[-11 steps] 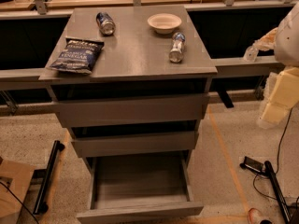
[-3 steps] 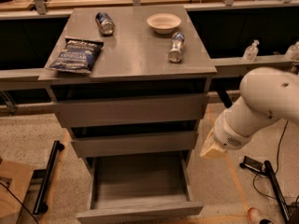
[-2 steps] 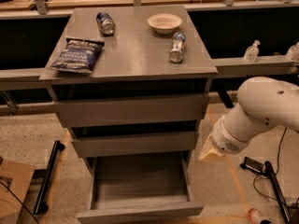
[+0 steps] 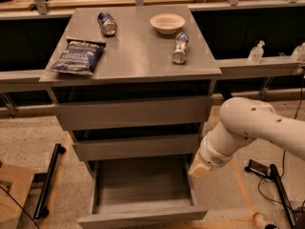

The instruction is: Close bottom drawer

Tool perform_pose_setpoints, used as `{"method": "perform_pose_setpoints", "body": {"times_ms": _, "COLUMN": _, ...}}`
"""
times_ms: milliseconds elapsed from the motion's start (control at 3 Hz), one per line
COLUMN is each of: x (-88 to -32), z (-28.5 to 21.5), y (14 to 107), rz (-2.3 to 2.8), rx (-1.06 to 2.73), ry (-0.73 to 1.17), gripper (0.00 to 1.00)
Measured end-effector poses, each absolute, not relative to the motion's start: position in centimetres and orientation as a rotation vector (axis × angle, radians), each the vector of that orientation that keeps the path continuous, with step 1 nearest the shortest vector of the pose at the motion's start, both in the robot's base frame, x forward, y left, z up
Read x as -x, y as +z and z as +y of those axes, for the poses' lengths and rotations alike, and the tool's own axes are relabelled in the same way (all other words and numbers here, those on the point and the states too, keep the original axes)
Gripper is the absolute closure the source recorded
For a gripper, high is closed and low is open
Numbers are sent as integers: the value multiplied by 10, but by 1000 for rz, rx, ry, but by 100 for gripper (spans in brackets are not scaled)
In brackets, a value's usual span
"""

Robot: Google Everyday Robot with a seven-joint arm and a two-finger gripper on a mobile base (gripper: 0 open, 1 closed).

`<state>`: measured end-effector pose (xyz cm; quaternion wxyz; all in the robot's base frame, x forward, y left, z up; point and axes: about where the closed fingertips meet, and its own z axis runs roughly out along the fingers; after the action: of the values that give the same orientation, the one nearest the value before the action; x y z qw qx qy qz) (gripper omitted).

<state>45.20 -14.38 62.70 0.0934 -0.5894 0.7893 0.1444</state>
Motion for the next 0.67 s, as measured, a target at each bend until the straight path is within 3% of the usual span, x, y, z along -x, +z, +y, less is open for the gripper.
{"method": "perform_pose_setpoints", "body": {"times_ms": 667, "x": -416, "z": -116, "y": 472, "rz": 2472, "rx": 1710, "ry": 759, "gripper": 100}}
